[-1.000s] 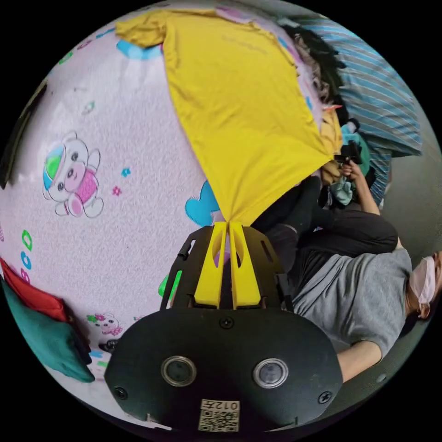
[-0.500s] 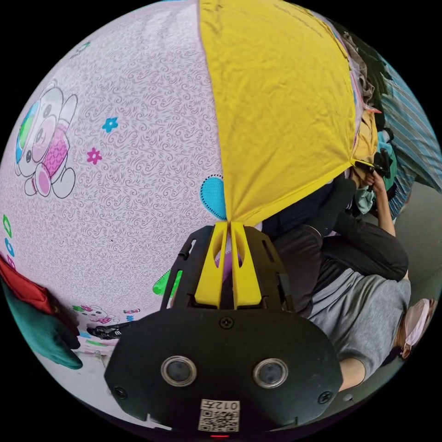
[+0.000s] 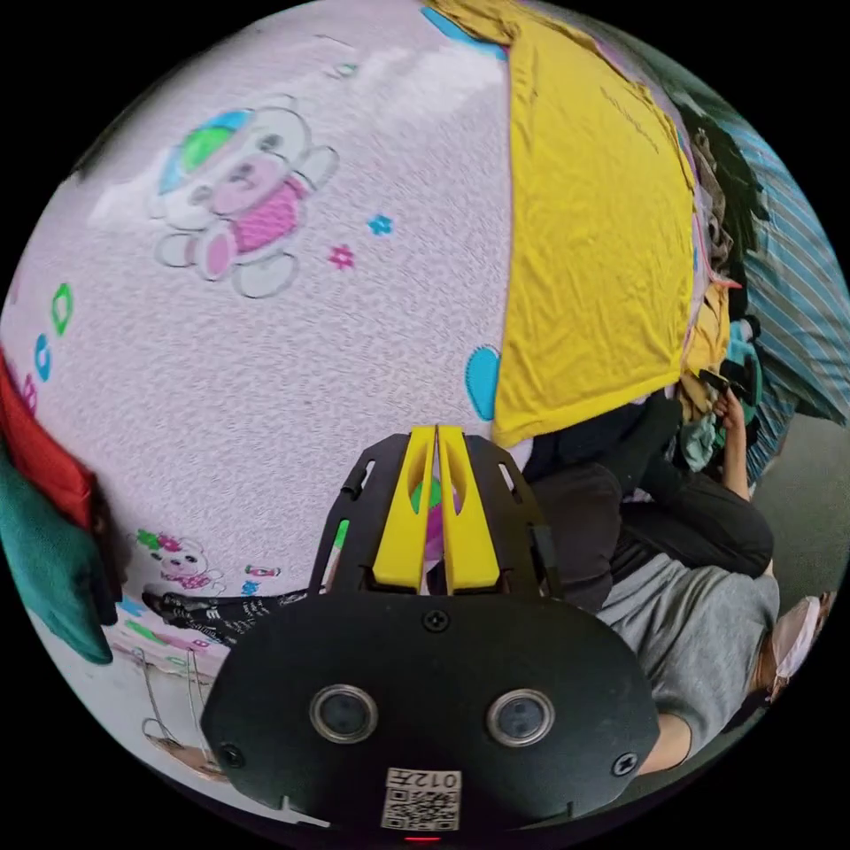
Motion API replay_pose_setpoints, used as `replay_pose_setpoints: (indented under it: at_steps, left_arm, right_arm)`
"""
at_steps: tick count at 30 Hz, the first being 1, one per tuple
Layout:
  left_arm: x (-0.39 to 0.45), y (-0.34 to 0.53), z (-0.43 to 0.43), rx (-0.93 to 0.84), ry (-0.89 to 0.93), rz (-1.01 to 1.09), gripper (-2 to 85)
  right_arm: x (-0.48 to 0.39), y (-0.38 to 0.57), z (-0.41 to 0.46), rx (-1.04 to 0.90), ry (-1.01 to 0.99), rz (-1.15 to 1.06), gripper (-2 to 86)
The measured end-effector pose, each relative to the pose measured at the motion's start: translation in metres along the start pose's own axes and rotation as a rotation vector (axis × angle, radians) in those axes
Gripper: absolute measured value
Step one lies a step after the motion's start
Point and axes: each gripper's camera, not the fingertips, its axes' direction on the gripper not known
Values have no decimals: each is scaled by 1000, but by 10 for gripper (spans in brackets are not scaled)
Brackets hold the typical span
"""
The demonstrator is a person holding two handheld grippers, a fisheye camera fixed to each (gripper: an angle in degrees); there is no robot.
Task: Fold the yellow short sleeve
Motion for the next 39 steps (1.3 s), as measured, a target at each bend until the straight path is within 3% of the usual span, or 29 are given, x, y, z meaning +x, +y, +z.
replay_pose_setpoints:
  at_steps: [4, 9, 18, 25, 34, 39]
  left_arm:
    - [61, -18, -26, 225, -86, 75, 8]
    - [181, -63, -18, 361, -5, 304, 9]
    - [366, -155, 13, 344, 72, 487, 9]
    - [478, -244, 3, 359, -11, 542, 8]
    - [587, -355, 9, 297, -193, 615, 10]
    - [616, -396, 0, 268, -131, 630, 12]
  right_arm:
    - [-24, -7, -22, 170, 34, -11, -7]
    - [-67, -36, -9, 222, 81, -88, -8]
    - [-91, -51, 13, 173, 150, -136, -8]
    - [-84, -26, 11, 91, 25, -200, -8]
    - [-72, -33, -7, -44, 50, -307, -8]
    - [-63, -49, -28, -208, 54, -361, -8]
